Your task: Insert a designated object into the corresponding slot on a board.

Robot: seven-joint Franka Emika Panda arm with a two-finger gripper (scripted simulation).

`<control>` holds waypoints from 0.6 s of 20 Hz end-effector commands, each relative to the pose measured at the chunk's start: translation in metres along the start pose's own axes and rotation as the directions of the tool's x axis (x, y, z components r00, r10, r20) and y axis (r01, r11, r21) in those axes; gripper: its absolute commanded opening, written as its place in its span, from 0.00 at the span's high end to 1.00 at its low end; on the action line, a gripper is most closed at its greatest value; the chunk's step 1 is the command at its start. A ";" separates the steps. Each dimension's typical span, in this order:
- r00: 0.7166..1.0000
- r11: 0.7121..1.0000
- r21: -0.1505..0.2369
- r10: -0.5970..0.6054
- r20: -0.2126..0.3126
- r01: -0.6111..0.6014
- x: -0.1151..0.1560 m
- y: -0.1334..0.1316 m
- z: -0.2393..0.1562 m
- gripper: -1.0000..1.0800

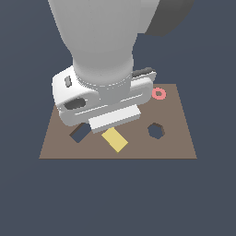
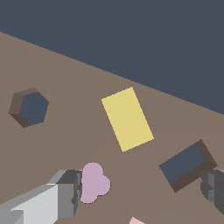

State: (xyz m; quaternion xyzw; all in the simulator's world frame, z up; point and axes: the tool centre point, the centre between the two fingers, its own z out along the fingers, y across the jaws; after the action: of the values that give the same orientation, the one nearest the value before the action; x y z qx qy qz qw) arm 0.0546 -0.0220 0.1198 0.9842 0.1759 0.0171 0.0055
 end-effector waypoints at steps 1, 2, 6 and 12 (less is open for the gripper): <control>0.997 0.997 0.006 -0.079 0.005 0.079 0.007 0.002 0.015 0.04; 0.994 0.994 0.008 -0.108 0.007 0.108 0.010 0.002 0.020 0.04; 0.977 0.977 0.015 -0.211 0.013 0.211 0.020 0.003 0.039 0.04; 0.947 0.947 0.023 -0.321 0.019 0.320 0.031 0.002 0.060 0.04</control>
State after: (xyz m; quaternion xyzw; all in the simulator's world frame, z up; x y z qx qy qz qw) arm 0.0836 -0.0149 0.0656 0.9472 0.3206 0.0039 0.0006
